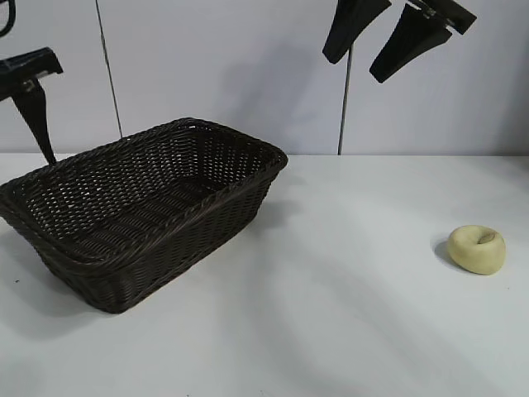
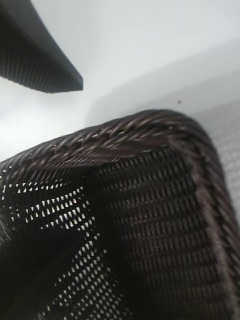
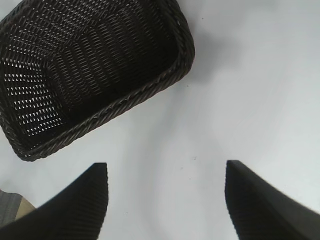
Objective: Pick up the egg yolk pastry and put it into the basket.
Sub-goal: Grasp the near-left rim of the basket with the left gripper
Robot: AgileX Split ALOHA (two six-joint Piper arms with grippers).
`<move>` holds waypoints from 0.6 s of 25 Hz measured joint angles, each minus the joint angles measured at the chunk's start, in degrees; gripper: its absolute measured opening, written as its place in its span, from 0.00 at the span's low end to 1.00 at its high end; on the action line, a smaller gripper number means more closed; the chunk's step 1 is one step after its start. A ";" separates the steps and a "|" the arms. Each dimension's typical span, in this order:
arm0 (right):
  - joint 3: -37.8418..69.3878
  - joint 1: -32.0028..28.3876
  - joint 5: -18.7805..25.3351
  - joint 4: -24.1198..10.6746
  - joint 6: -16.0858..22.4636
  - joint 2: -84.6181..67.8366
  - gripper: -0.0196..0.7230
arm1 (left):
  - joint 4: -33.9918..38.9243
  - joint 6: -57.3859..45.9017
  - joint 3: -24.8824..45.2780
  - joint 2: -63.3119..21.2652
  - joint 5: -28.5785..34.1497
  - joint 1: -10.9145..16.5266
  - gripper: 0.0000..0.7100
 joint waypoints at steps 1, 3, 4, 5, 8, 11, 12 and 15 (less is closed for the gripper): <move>0.00 0.00 0.00 0.00 0.00 0.00 0.68 | -0.24 0.11 0.00 0.58 0.00 0.00 0.76; 0.00 0.00 0.00 0.00 0.00 0.00 0.68 | -0.04 0.18 0.00 1.18 -0.04 0.00 0.76; 0.00 0.00 0.00 0.00 0.00 0.00 0.68 | 0.35 0.25 0.00 1.32 -0.11 0.00 0.76; 0.00 0.00 0.00 0.00 0.00 0.00 0.68 | 0.78 0.30 0.00 1.31 -0.11 0.00 0.76; 0.00 0.00 0.00 0.00 0.00 0.00 0.68 | 1.14 0.30 0.53 1.31 -0.83 0.00 0.76; 0.00 0.00 0.00 0.00 0.00 0.00 0.68 | 0.98 0.26 2.75 1.31 -2.83 0.22 0.76; 0.00 0.00 0.00 0.00 0.00 0.00 0.68 | 0.57 0.26 3.62 1.43 -3.45 0.55 0.76; 0.00 0.00 0.00 0.00 0.00 0.00 0.68 | -0.84 1.06 5.32 2.56 -4.94 1.56 0.76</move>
